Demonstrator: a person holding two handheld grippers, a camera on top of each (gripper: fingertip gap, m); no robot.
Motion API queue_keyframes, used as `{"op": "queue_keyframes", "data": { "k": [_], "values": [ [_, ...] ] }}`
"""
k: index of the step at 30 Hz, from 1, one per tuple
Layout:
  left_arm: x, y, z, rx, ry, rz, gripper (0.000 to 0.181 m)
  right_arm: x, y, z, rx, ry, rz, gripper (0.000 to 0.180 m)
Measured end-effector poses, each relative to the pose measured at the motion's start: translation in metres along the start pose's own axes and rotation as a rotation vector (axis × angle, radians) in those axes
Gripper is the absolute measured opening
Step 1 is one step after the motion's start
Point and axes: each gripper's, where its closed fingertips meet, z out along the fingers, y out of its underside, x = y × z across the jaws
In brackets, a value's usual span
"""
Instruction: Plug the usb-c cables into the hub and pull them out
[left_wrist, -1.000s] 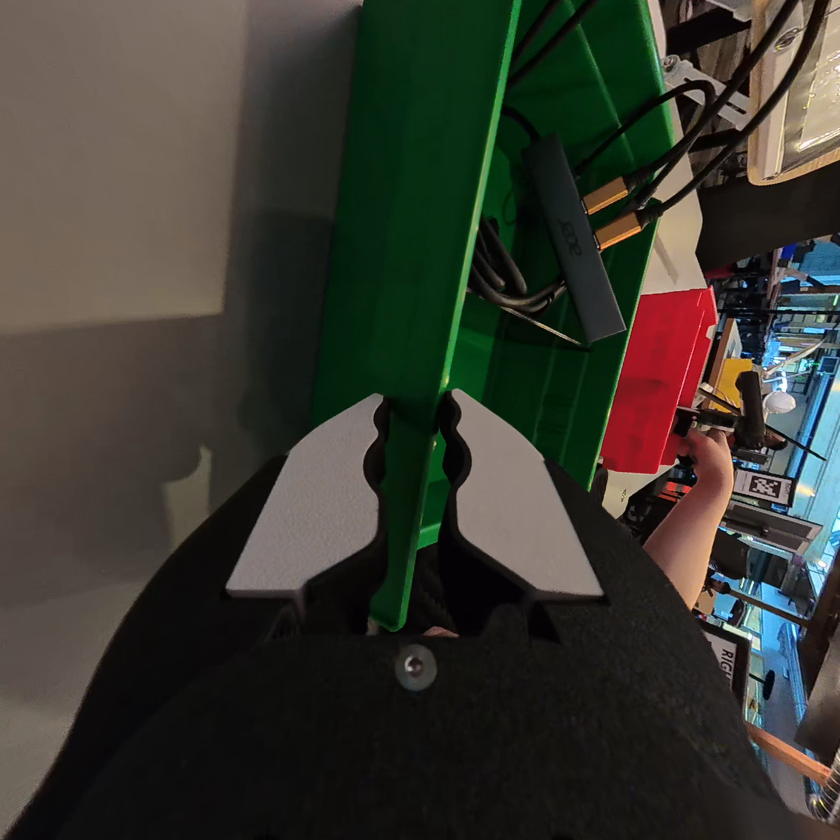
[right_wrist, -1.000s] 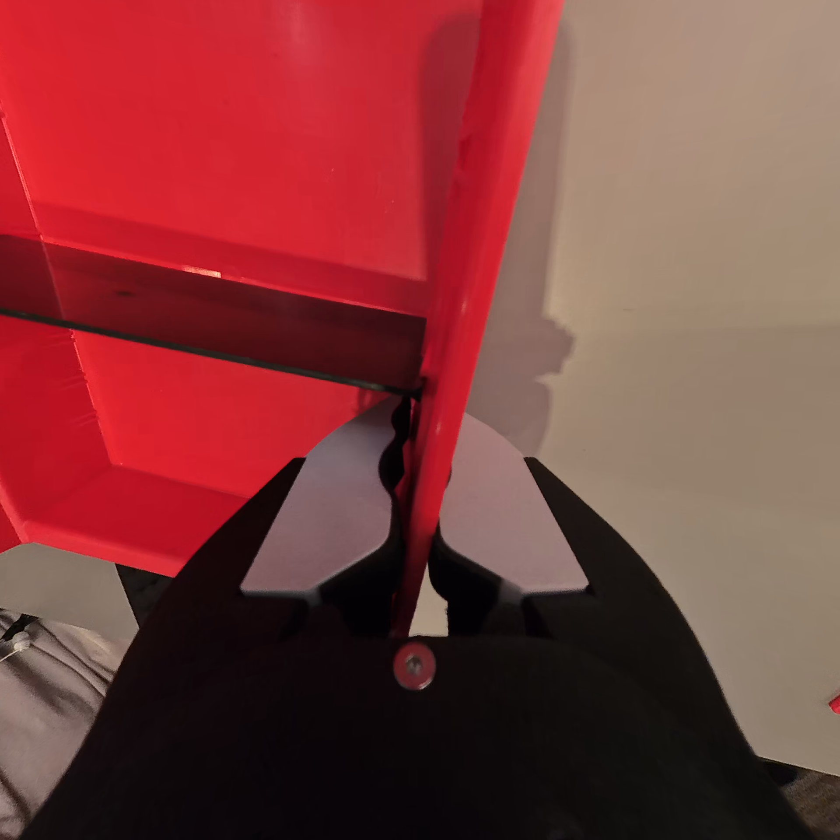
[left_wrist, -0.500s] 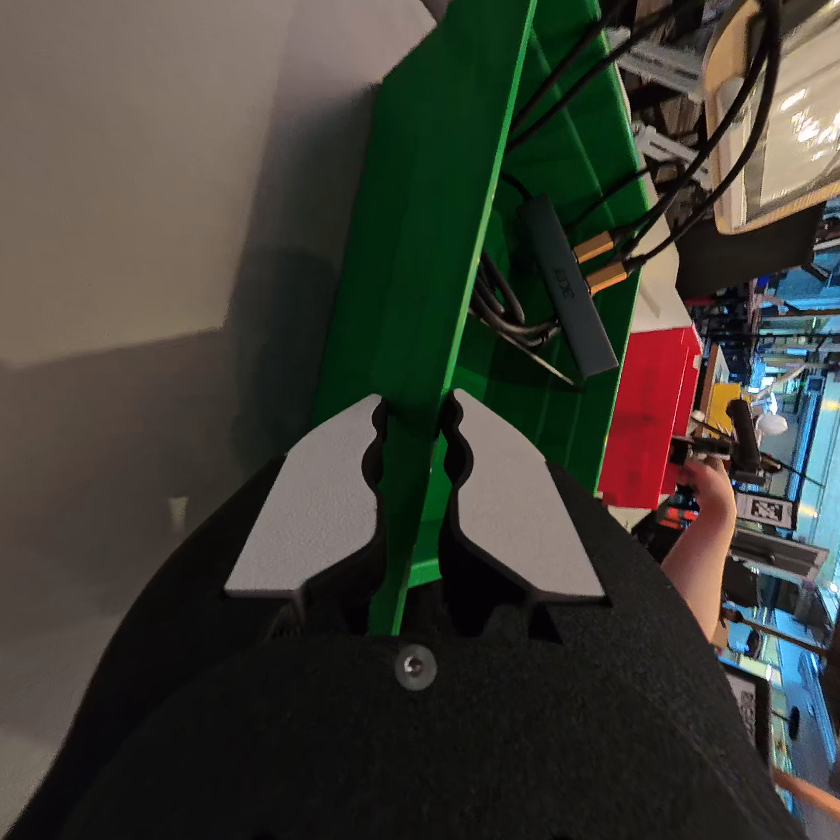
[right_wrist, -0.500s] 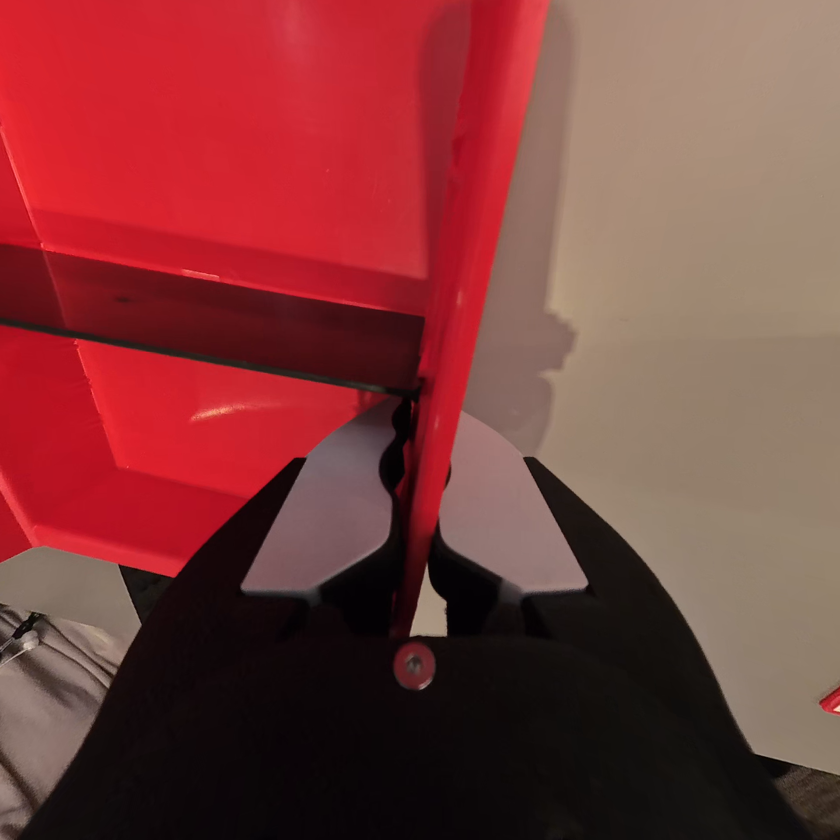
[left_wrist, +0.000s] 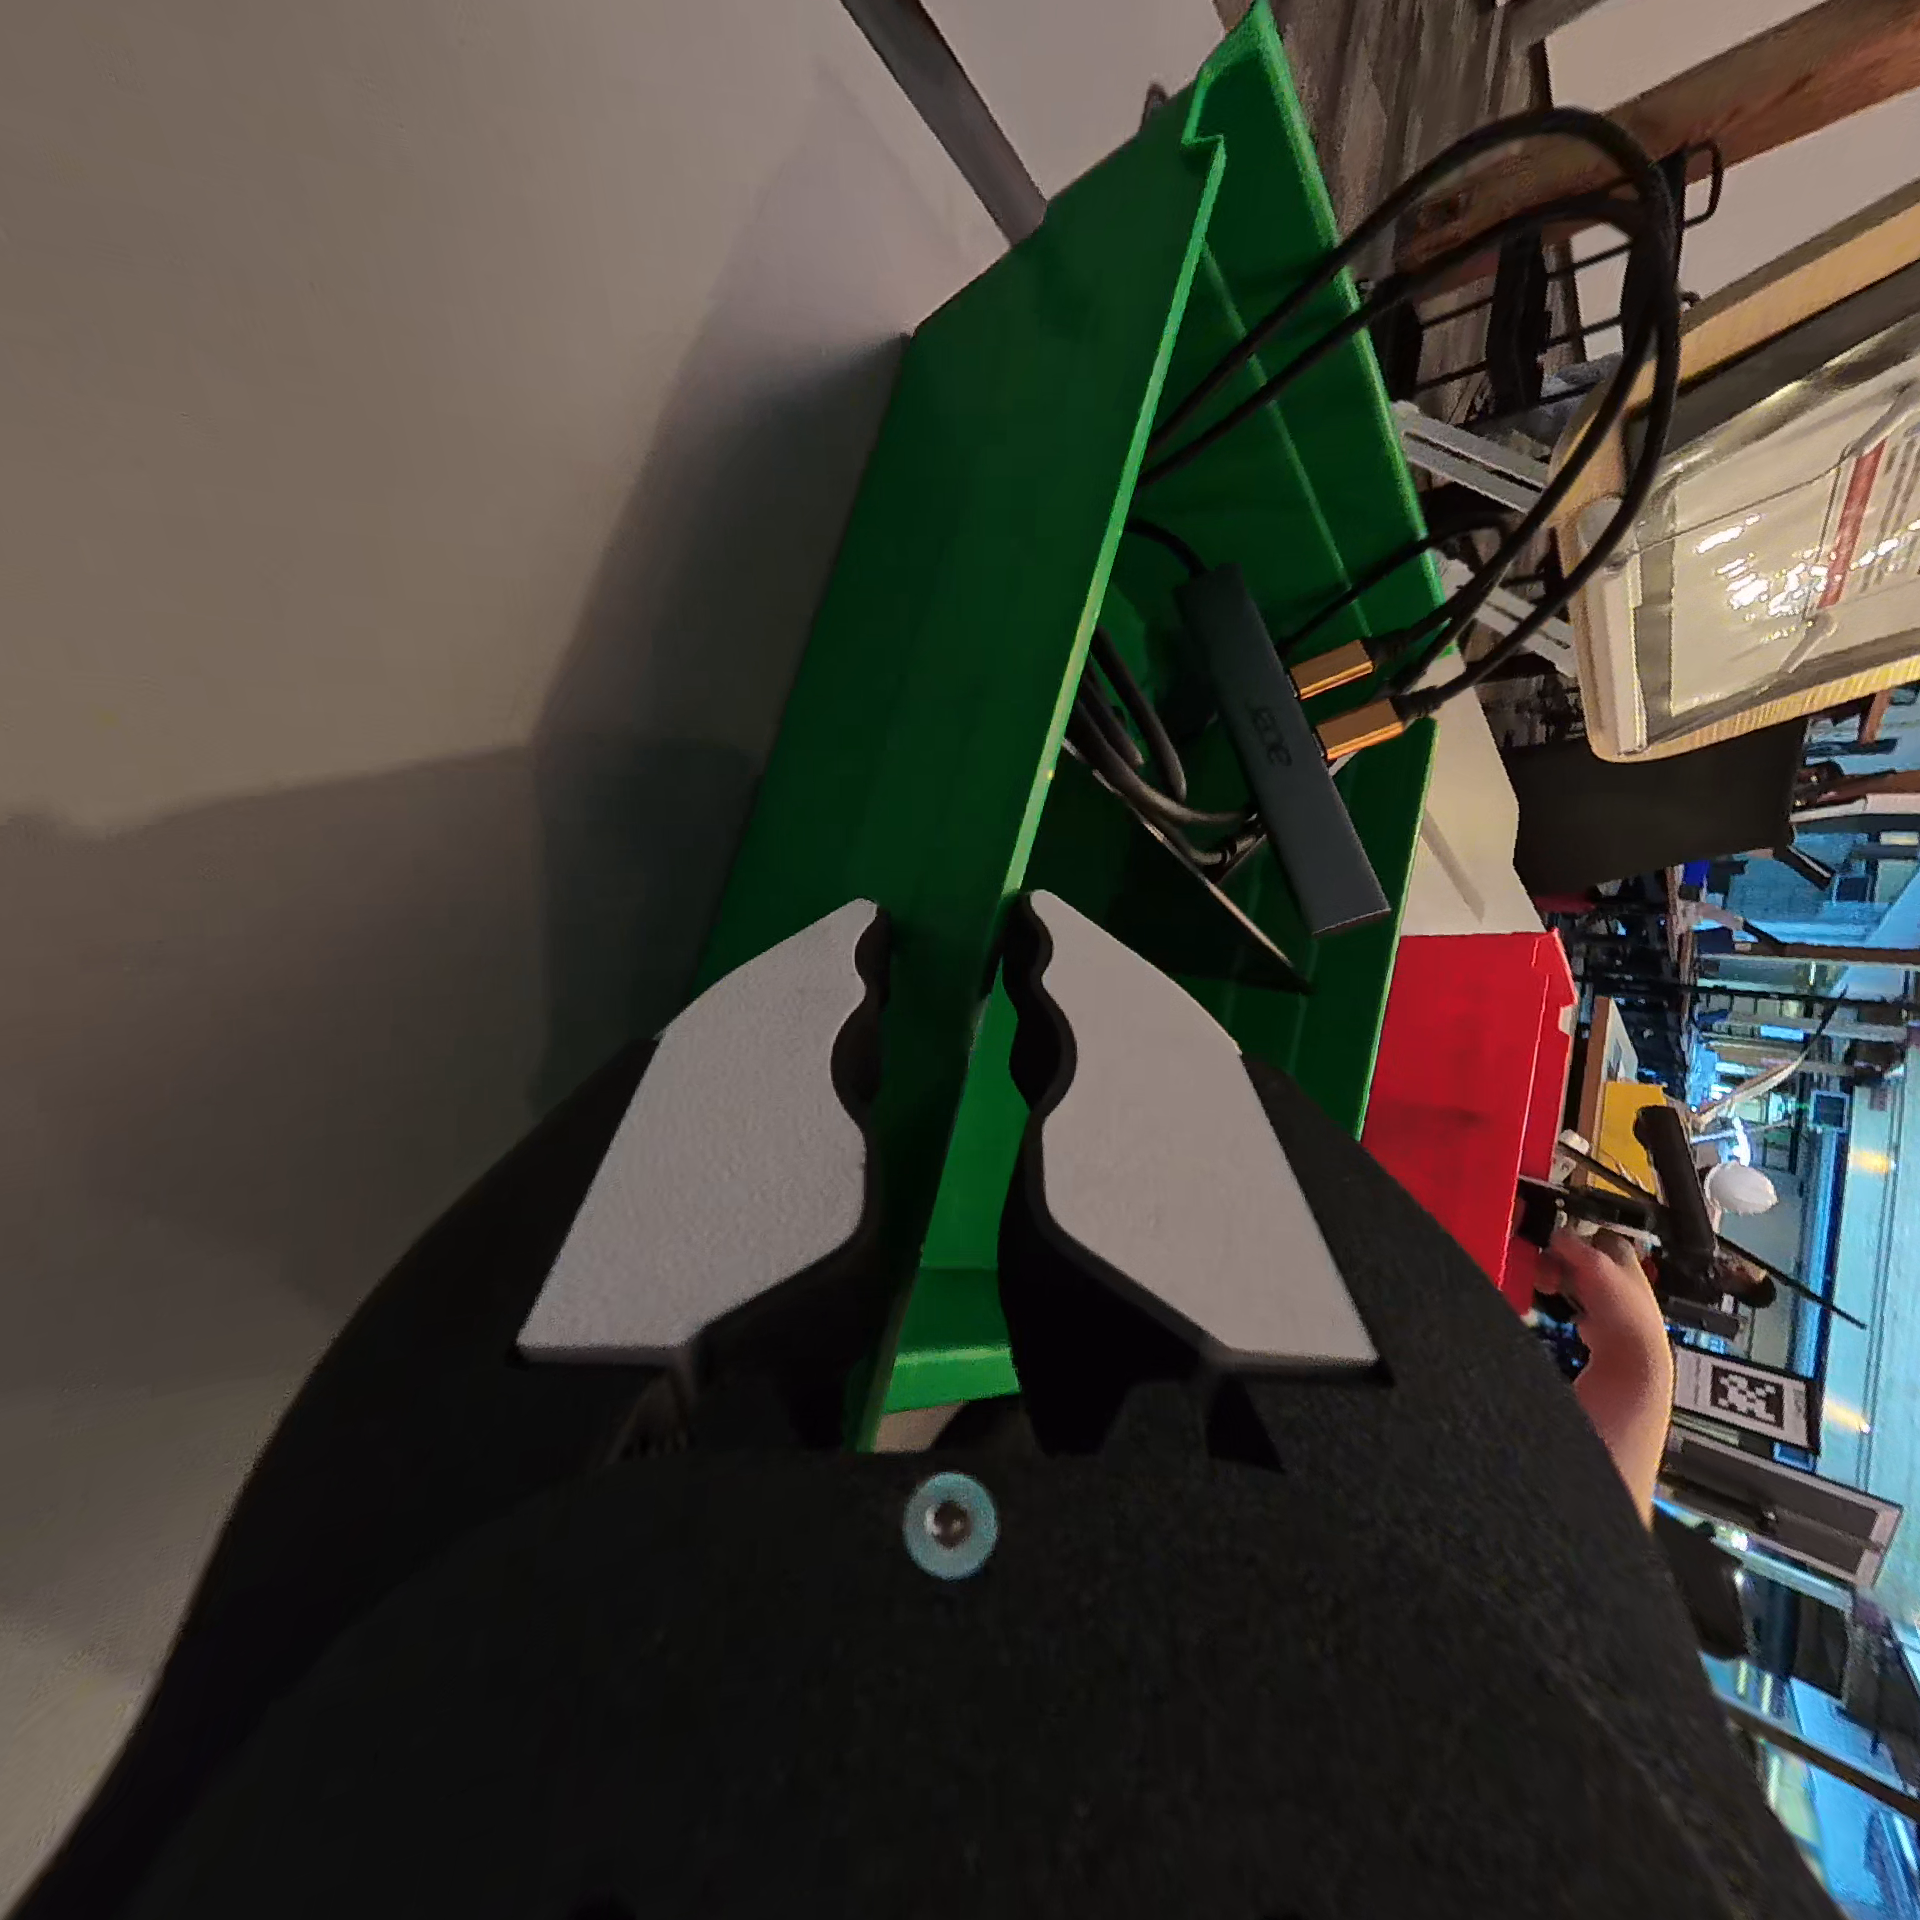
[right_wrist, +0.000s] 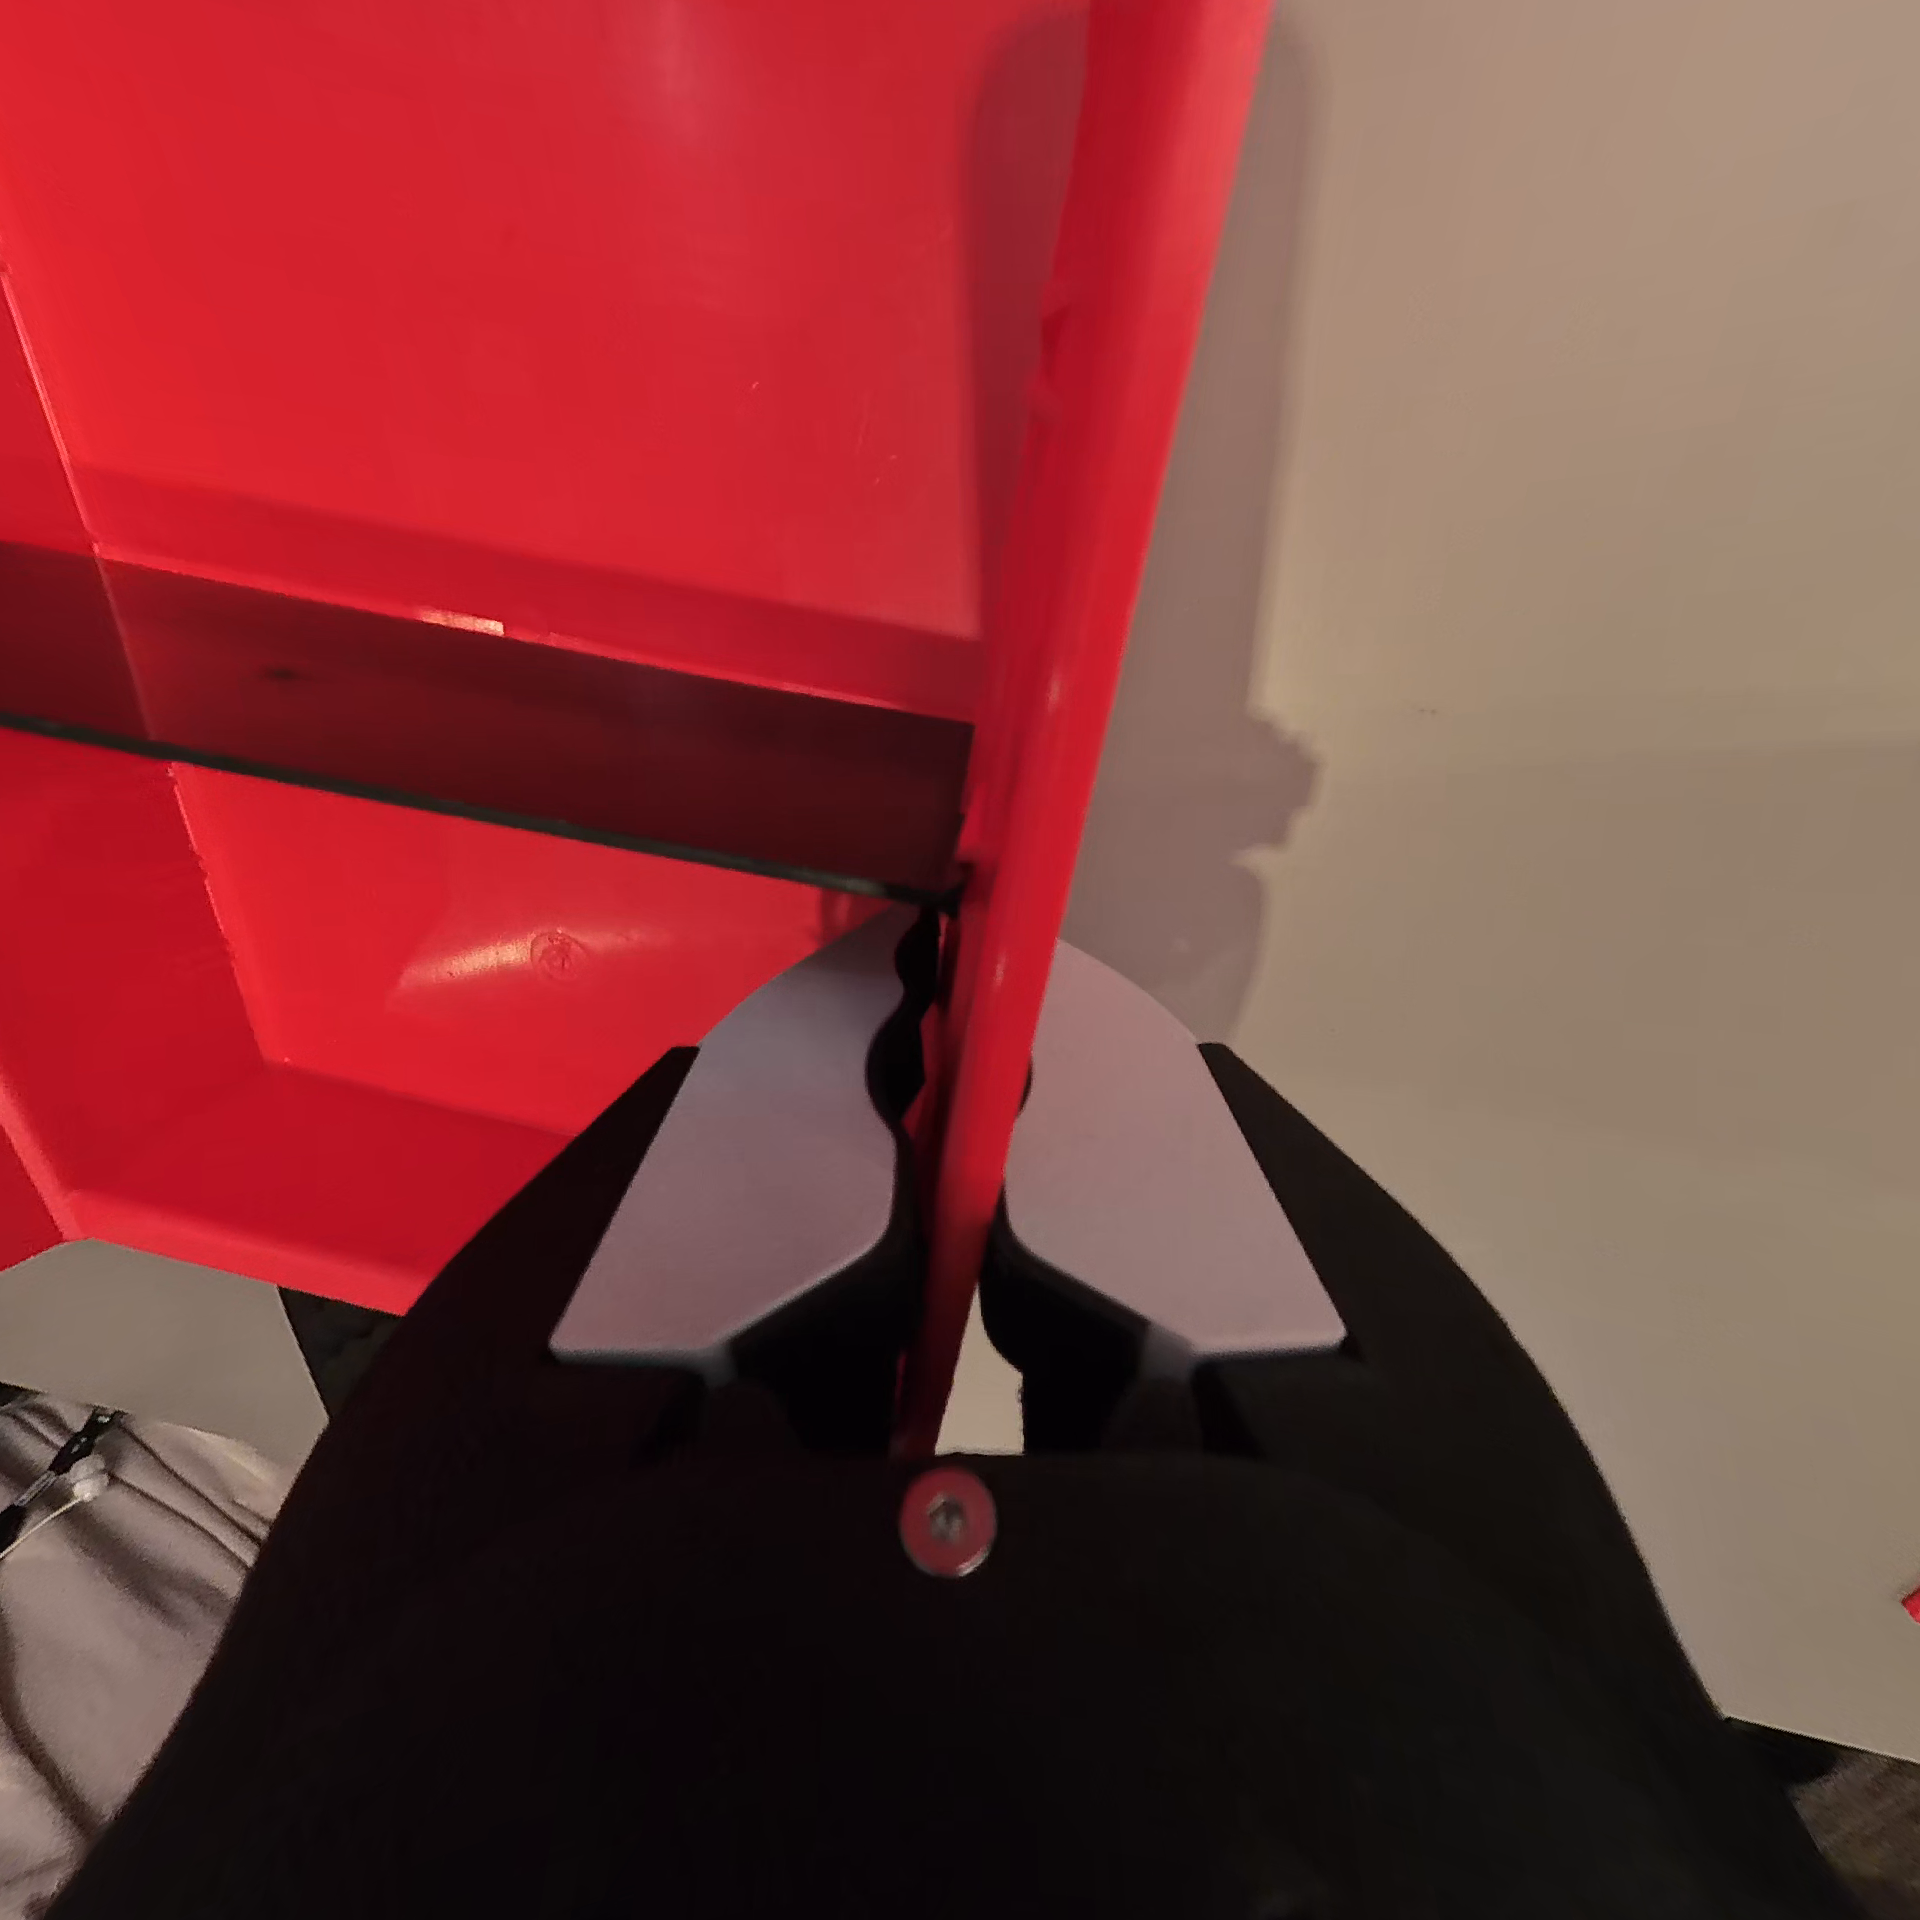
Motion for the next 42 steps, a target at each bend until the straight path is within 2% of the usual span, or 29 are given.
{"op": "queue_keyframes", "data": {
  "k": [9,27,30,32,33,34,37,42],
  "values": [
    [0.016,0.027,0.007,-0.158,0.001,0.052,0.018,0.004,0.002,-0.001,-0.015,0.009,-0.026,0.006],
    [0.014,0.015,0.007,-0.112,-0.008,0.077,0.017,0.003,0.007,0.0,-0.005,0.007,-0.004,0.006],
    [0.017,0.012,0.003,-0.089,0.012,0.066,0.016,0.002,0.007,0.0,0.004,0.003,-0.011,0.008],
    [0.025,0.005,-0.006,-0.036,0.056,0.065,0.011,0.003,0.006,-0.002,0.024,0.004,-0.011,0.016],
    [0.029,0.001,-0.012,-0.003,0.066,0.075,0.012,0.003,0.005,-0.004,0.04,0.007,-0.012,0.019],
    [0.034,-0.002,-0.019,0.03,0.073,0.094,0.007,0.004,0.004,-0.008,0.061,0.016,-0.012,0.023],
    [0.057,-0.009,-0.043,0.13,0.107,0.179,0.01,0.01,-0.001,-0.029,0.161,0.064,-0.015,0.029],
    [0.111,-0.002,-0.071,0.214,0.163,0.43,0.019,0.011,-0.007,-0.096,0.402,0.209,-0.061,0.032]
  ]
}}
